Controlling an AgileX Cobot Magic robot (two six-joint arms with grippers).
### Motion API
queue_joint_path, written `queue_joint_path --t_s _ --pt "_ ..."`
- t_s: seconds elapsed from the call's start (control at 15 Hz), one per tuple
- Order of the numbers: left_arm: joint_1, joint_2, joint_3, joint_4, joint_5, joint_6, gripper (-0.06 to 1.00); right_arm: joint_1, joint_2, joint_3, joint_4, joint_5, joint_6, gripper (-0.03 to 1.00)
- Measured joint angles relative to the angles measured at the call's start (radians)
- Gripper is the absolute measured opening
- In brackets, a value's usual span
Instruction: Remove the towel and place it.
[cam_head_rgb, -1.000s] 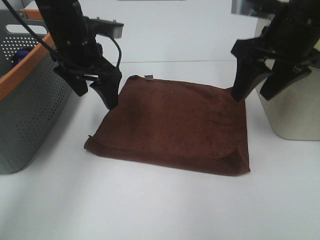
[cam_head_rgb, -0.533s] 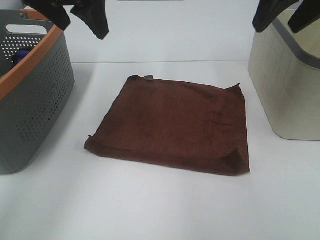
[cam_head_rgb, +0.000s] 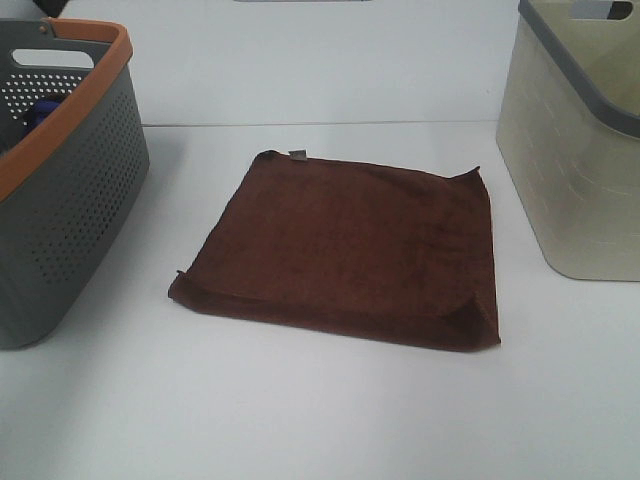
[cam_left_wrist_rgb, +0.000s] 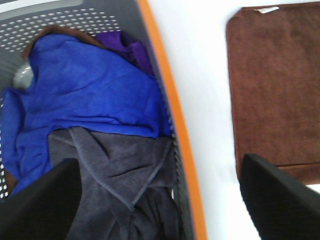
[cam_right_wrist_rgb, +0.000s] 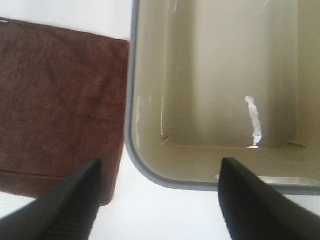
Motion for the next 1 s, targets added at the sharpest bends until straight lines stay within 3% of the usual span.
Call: queue_joint_path --t_s 0.2,0.53,0.73,1.0 --pt "0.096 -0.022 0.001 0.000 0.001 -0.014 0.81 -0.026 -0.043 0.000 -0.001 0.000 -0.024 0.67" --pt "0.177 -0.067 0.021 0.000 -0.001 -0.013 0.81 -0.026 -0.076 0.008 -0.001 0.000 -0.025 0.67" --pt "0.225 -0.192 0.176 0.011 -0.001 -0.012 0.81 -0.026 -0.170 0.101 -0.001 0.000 -0.026 0.67" --pt "0.229 -0.491 0.512 0.061 -0.038 -0.010 0.81 -0.026 -0.457 0.368 0.000 0.001 -0.044 0.67"
